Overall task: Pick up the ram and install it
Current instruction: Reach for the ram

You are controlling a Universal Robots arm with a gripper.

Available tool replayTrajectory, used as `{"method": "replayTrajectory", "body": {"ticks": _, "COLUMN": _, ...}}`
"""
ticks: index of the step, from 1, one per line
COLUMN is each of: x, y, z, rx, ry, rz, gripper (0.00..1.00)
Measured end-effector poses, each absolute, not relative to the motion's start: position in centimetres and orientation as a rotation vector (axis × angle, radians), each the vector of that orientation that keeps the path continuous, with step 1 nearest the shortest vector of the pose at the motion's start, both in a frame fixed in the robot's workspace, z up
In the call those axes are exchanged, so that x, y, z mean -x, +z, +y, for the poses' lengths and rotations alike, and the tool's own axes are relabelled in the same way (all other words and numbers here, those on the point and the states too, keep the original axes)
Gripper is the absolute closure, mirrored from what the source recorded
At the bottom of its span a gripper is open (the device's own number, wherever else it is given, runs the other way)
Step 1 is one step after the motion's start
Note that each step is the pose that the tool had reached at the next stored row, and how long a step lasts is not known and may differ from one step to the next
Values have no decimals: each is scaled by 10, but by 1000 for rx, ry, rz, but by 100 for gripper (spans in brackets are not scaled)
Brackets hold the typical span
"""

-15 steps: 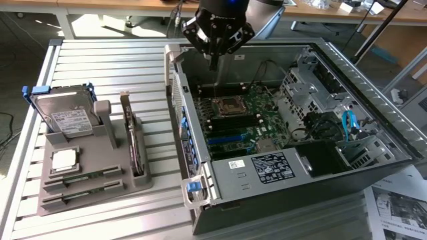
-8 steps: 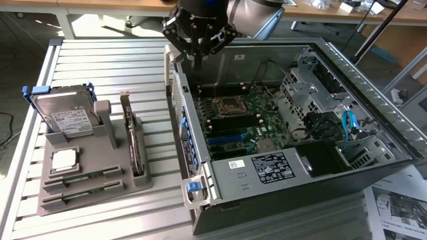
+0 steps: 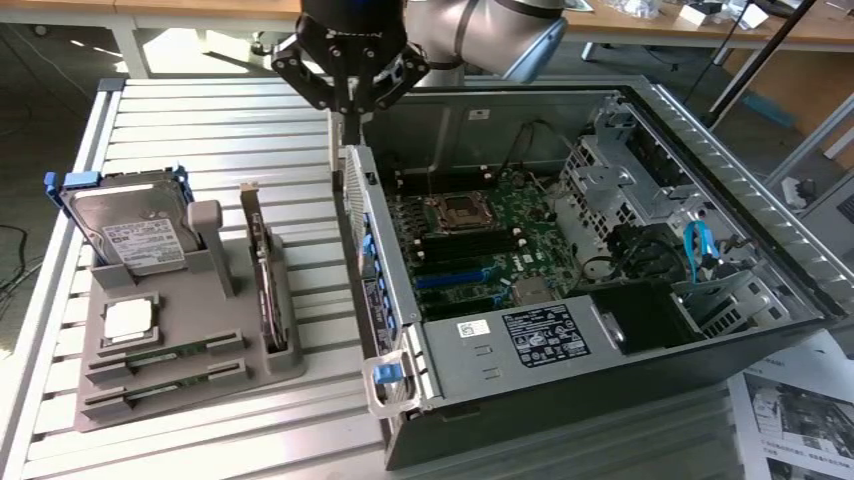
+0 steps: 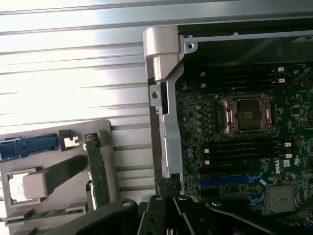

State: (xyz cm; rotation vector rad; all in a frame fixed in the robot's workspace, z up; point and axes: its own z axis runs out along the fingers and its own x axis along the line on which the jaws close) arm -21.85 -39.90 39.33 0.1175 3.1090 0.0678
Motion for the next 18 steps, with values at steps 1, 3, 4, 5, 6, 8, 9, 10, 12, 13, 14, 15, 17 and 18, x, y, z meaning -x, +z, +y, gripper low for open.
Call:
{"method": "replayTrajectory", "body": {"ticks": 1, "x": 223, "y": 393, "z": -399, "rx": -118, "ry": 68, "rz": 3109, "gripper": 89}}
{"method": "replayTrajectory", "body": {"ticks": 3, "x": 232, "y": 393, "z": -399, "rx": -118, "ry": 68, "rz": 3108, "gripper": 89}}
{"method": "replayTrajectory", "body": {"ticks": 4, "x": 238, "y": 393, "z": -399, "rx": -118, "ry": 68, "rz": 3108, "gripper": 89}}
{"method": "replayTrajectory", "body": {"ticks": 5, "x": 241, "y": 393, "z": -399, "rx": -118, "ry": 68, "rz": 3108, "gripper": 89}}
{"method": "replayTrajectory", "body": {"ticks": 6, "x": 247, "y": 393, "z": -399, "rx": -118, "ry": 68, "rz": 3107, "gripper": 89}}
{"method": "replayTrajectory", "body": {"ticks": 8, "x": 258, "y": 393, "z": -399, "rx": -117, "ry": 68, "rz": 3107, "gripper": 89}}
{"method": "replayTrajectory", "body": {"ticks": 9, "x": 262, "y": 393, "z": -399, "rx": -117, "ry": 68, "rz": 3107, "gripper": 89}}
{"method": "replayTrajectory", "body": {"ticks": 10, "x": 267, "y": 393, "z": -399, "rx": -118, "ry": 68, "rz": 3107, "gripper": 89}}
{"method": "replayTrajectory", "body": {"ticks": 12, "x": 276, "y": 393, "z": -399, "rx": -118, "ry": 68, "rz": 3107, "gripper": 89}}
{"method": "replayTrajectory", "body": {"ticks": 13, "x": 281, "y": 393, "z": -399, "rx": -117, "ry": 68, "rz": 3107, "gripper": 89}}
{"method": "replayTrajectory", "body": {"ticks": 14, "x": 285, "y": 393, "z": -399, "rx": -117, "ry": 68, "rz": 3107, "gripper": 89}}
{"method": "replayTrajectory", "body": {"ticks": 15, "x": 290, "y": 393, "z": -399, "rx": -118, "ry": 68, "rz": 3107, "gripper": 89}}
{"method": "replayTrajectory", "body": {"ticks": 17, "x": 299, "y": 393, "z": -399, "rx": -118, "ry": 68, "rz": 3107, "gripper": 89}}
{"method": "replayTrajectory", "body": {"ticks": 18, "x": 304, "y": 393, "z": -399, "rx": -118, "ry": 68, "rz": 3107, "gripper": 89}}
